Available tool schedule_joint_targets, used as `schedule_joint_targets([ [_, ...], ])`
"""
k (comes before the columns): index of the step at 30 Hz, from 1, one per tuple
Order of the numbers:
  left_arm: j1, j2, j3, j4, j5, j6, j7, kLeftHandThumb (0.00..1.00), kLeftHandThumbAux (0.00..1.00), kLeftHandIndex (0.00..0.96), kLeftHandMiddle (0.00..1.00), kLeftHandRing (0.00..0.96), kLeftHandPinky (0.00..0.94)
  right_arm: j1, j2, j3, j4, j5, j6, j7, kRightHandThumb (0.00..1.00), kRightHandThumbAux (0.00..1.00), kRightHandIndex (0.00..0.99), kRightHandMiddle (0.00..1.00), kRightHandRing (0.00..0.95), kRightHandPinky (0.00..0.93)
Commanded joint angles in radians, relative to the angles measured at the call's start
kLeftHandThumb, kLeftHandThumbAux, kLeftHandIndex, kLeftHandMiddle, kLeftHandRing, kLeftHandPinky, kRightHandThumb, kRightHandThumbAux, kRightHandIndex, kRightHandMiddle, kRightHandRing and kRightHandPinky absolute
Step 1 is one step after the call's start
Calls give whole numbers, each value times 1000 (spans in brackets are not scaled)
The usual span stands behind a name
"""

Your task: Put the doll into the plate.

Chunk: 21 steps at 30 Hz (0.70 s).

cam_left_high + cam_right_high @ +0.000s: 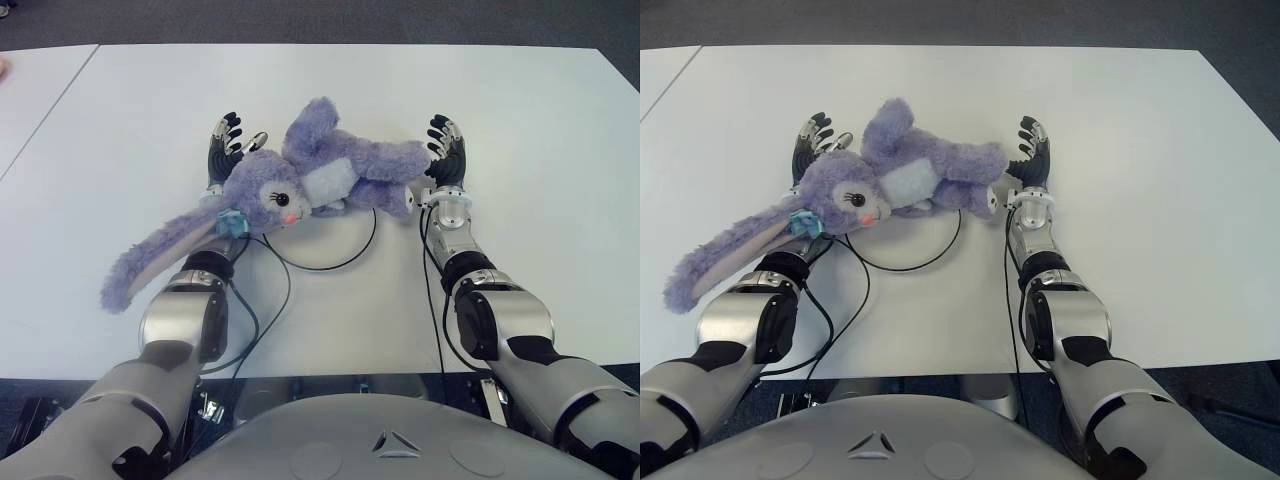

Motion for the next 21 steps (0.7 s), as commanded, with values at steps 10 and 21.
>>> schedule_joint_targets([
  [10,263,-95,-16,144,19,31,20,0,588,137,153,145,159,294,87,12,131,-9,48,-7,0,991,170,186,176,207],
  [21,262,-96,-5,146,9,44,22,0,601,135,148,141,155,292,85,13,131,-10,49,-5,0,998,180,195,183,214],
])
